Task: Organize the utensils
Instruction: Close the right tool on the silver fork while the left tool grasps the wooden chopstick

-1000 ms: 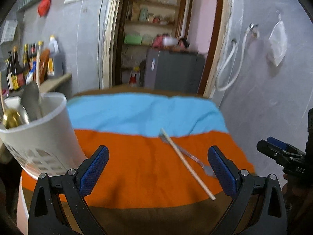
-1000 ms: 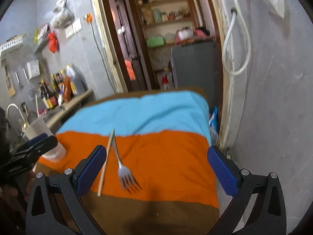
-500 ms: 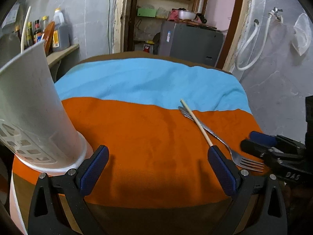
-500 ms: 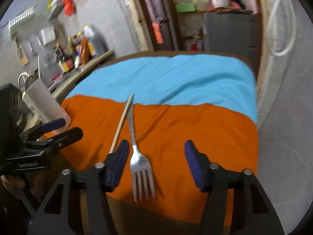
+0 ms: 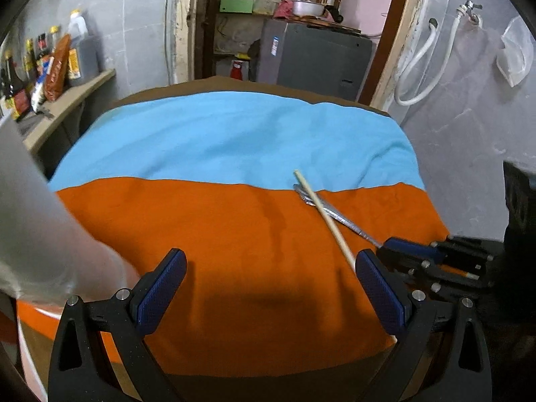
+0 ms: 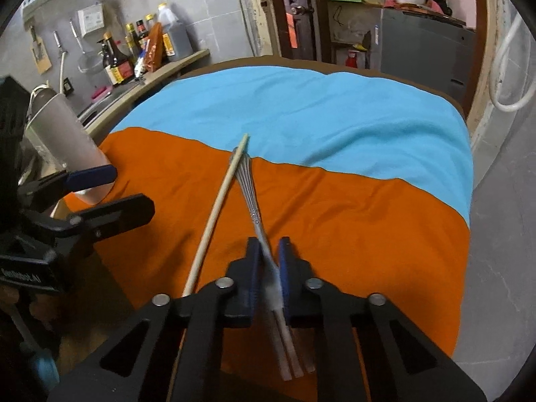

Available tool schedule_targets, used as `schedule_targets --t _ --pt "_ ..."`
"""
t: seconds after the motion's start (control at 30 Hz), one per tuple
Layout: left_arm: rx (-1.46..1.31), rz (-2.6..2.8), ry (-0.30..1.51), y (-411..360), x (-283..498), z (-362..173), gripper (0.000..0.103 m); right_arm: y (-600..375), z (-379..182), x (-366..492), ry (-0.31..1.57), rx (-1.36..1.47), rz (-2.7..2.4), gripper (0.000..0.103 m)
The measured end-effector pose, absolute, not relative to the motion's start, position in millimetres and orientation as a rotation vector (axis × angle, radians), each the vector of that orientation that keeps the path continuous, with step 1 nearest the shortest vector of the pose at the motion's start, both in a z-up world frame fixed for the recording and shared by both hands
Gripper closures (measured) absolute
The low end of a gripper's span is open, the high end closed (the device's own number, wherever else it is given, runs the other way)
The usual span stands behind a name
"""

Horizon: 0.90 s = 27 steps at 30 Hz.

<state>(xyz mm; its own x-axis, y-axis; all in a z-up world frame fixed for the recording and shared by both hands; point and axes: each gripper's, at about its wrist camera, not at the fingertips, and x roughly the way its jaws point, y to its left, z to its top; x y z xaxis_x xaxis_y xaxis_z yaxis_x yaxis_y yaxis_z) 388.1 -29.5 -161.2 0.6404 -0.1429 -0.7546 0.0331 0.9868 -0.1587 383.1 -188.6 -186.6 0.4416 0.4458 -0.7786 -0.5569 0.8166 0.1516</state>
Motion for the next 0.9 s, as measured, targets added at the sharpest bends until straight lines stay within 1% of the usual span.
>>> schedule_targets --t 0.1,0.13,0.17,0.2,0.27,0.47,0.5,0.57,0.67,0.83,0.9 --pt "-0.157 -0.137 0.872 -33 394 -160 0.008 -196 -187 381 0.92 -0.119 0.59 0.095" --pt "-0.159 -0.147 0.872 -34 396 -160 0.014 -199 -187 380 0.919 -0.111 0.577 0.095" --pt "-0.162 -0.164 0.88 -37 399 -161 0.023 -201 -187 380 0.919 -0.105 0.567 0.096" --pt "-0.162 -0.173 0.89 -39 402 -162 0.027 -207 -187 378 0.918 -0.094 0.543 0.096" --pt "-0.164 -0.191 0.913 -45 410 -165 0.041 -215 -188 376 0.919 -0.063 0.514 0.096" --pt "-0.178 -0.23 0.95 -57 427 -175 0.061 -234 -187 367 0.925 0.015 0.434 0.096" --pt "-0.18 -0.23 0.952 -58 430 -175 0.062 -236 -187 366 0.929 0.028 0.43 0.096" --pt "-0.189 -0.232 0.961 -59 436 -177 0.074 -238 -186 365 0.934 0.041 0.427 0.096" --pt "-0.196 -0.224 0.968 -58 442 -178 0.08 -237 -186 368 0.936 0.048 0.441 0.095" --pt "-0.178 -0.251 0.982 -63 450 -179 0.08 -227 -187 376 0.933 0.008 0.458 0.095" --pt "-0.173 -0.243 0.981 -62 450 -180 0.091 -226 -188 377 0.93 -0.001 0.458 0.095"
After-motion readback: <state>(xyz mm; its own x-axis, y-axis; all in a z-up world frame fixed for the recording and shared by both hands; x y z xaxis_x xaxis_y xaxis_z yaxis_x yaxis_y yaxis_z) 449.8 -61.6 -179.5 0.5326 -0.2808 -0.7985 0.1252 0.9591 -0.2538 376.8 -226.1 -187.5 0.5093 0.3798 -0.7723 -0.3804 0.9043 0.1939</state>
